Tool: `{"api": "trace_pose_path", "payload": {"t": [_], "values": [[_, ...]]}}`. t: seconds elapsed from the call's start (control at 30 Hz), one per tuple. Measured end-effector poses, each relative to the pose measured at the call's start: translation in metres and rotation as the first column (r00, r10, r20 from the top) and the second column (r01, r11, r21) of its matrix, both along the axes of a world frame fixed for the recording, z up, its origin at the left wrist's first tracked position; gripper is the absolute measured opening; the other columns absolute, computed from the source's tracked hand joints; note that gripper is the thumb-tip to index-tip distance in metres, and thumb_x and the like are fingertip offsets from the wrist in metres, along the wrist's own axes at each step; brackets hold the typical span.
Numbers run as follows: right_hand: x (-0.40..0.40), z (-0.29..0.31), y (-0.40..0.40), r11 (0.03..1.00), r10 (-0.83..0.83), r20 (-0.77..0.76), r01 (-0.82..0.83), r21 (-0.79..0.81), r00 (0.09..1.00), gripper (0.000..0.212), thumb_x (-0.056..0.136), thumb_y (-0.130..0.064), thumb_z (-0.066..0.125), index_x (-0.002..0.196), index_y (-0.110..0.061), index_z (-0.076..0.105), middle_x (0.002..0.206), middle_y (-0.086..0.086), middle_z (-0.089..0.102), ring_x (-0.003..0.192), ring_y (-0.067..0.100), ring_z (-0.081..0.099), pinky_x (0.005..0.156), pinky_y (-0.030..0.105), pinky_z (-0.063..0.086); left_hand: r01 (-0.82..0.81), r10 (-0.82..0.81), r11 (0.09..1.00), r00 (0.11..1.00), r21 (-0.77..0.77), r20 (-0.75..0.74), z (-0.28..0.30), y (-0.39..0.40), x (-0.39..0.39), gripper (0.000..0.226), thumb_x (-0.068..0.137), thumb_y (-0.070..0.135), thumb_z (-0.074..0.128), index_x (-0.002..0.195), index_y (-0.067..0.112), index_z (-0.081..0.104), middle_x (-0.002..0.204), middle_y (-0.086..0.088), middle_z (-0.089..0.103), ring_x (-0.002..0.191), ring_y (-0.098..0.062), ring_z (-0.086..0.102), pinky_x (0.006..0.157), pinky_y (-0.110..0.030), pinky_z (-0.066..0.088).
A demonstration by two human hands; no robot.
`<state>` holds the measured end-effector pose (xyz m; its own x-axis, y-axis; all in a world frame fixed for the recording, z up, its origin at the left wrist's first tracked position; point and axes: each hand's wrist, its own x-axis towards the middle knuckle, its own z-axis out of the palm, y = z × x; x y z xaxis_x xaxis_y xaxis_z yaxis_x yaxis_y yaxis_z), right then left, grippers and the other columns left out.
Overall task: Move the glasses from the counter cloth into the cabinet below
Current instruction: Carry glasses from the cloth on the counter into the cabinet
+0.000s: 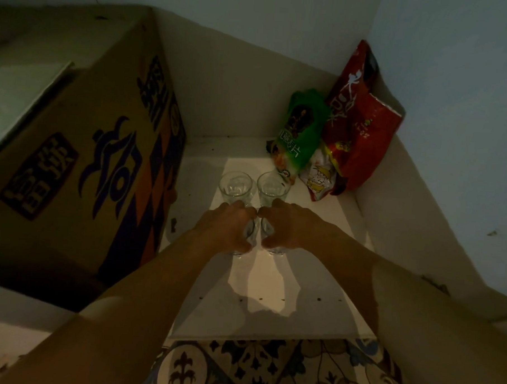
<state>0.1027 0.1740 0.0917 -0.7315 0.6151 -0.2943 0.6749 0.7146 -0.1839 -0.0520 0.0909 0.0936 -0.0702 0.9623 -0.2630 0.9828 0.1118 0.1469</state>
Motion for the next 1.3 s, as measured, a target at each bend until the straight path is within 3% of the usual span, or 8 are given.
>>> {"api": "trace_pose_path", "payload": {"t": [0.33,0.57,0.73,0.8,0.9,1.13,1.2,1.3], "values": [[-0.001,0.001,-0.004,1.000,0.003,0.044,-0.004,0.025,0.999,0.080,0.080,-0.056,0.069,0.146,-0.030,0.032,0.141,0.010,0.040,0.119,0.034,0.050,0.092,0.044,0.047,0.016,-0.016,1.000,0.999,0.005,-0.041,-0.001,0.000,0.000,0.081,0.070,0.052,0.078,0.138,0.033,0.040,0.136,-0.002,0.046,0.121,-0.026,0.047,0.091,-0.047,0.050],[0.006,0.018,0.000,1.000,-0.019,0.012,0.019,-0.008,1.000,0.082,0.076,-0.059,0.071,0.144,-0.031,0.034,0.140,0.009,0.036,0.121,0.035,0.042,0.093,0.047,0.046,-0.056,0.055,0.998,0.998,0.033,0.034,0.018,-0.004,-0.003,0.089,0.072,0.056,0.077,0.147,0.032,0.034,0.149,0.000,0.036,0.133,-0.027,0.038,0.100,-0.048,0.045],[0.019,0.047,0.003,0.993,-0.078,-0.017,0.076,-0.093,0.997,0.077,0.080,-0.051,0.071,0.145,-0.028,0.038,0.142,0.009,0.041,0.126,0.035,0.045,0.101,0.046,0.043,-0.104,0.095,0.992,0.988,0.070,0.126,0.051,-0.013,-0.007,0.077,0.077,0.055,0.072,0.144,0.030,0.042,0.141,-0.004,0.045,0.127,-0.027,0.044,0.098,-0.046,0.046],[0.024,0.071,-0.001,0.986,-0.091,-0.023,0.087,-0.141,0.996,0.070,0.088,-0.038,0.067,0.148,-0.021,0.036,0.148,0.010,0.040,0.133,0.031,0.042,0.105,0.037,0.040,-0.143,0.123,0.985,0.973,0.093,0.193,0.072,-0.019,-0.009,0.070,0.081,0.049,0.073,0.141,0.026,0.046,0.137,-0.008,0.049,0.124,-0.027,0.048,0.098,-0.044,0.047],[0.038,0.111,-0.025,0.980,-0.112,0.043,0.117,-0.160,0.993,0.065,0.090,-0.032,0.066,0.147,-0.019,0.038,0.145,0.012,0.044,0.124,0.029,0.050,0.094,0.032,0.046,-0.193,0.171,0.979,0.952,0.060,0.255,0.114,-0.042,-0.002,0.062,0.084,0.041,0.072,0.139,0.022,0.049,0.136,-0.009,0.051,0.120,-0.027,0.052,0.098,-0.041,0.047],[0.062,0.245,-0.087,0.937,-0.122,0.148,0.163,-0.309,0.981,0.065,0.088,-0.031,0.068,0.146,-0.021,0.040,0.137,0.008,0.051,0.116,0.027,0.056,0.087,0.030,0.044,-0.188,0.190,0.982,0.974,-0.027,0.125,0.253,-0.110,0.031,0.047,0.084,0.050,0.064,0.127,0.031,0.056,0.127,0.001,0.061,0.113,-0.022,0.060,0.089,-0.036,0.051],[0.066,0.290,-0.106,0.901,-0.169,0.162,0.219,-0.375,0.972,0.060,0.088,-0.032,0.068,0.142,-0.021,0.044,0.136,0.006,0.052,0.114,0.026,0.056,0.091,0.032,0.044,-0.178,0.185,0.982,0.974,-0.062,0.131,0.303,-0.129,0.043,0.044,0.085,0.050,0.062,0.125,0.032,0.056,0.127,0.002,0.061,0.113,-0.021,0.060,0.088,-0.034,0.051],[0.075,0.359,-0.135,0.810,-0.257,0.168,0.307,-0.500,0.952,0.057,0.085,-0.028,0.067,0.139,-0.023,0.048,0.126,0.001,0.057,0.101,0.018,0.057,0.083,0.029,0.045,-0.139,0.161,0.981,0.972,-0.133,0.169,0.381,-0.155,0.063,0.043,0.089,0.043,0.059,0.129,0.028,0.054,0.134,-0.001,0.056,0.117,-0.024,0.057,0.090,-0.035,0.048]]}}
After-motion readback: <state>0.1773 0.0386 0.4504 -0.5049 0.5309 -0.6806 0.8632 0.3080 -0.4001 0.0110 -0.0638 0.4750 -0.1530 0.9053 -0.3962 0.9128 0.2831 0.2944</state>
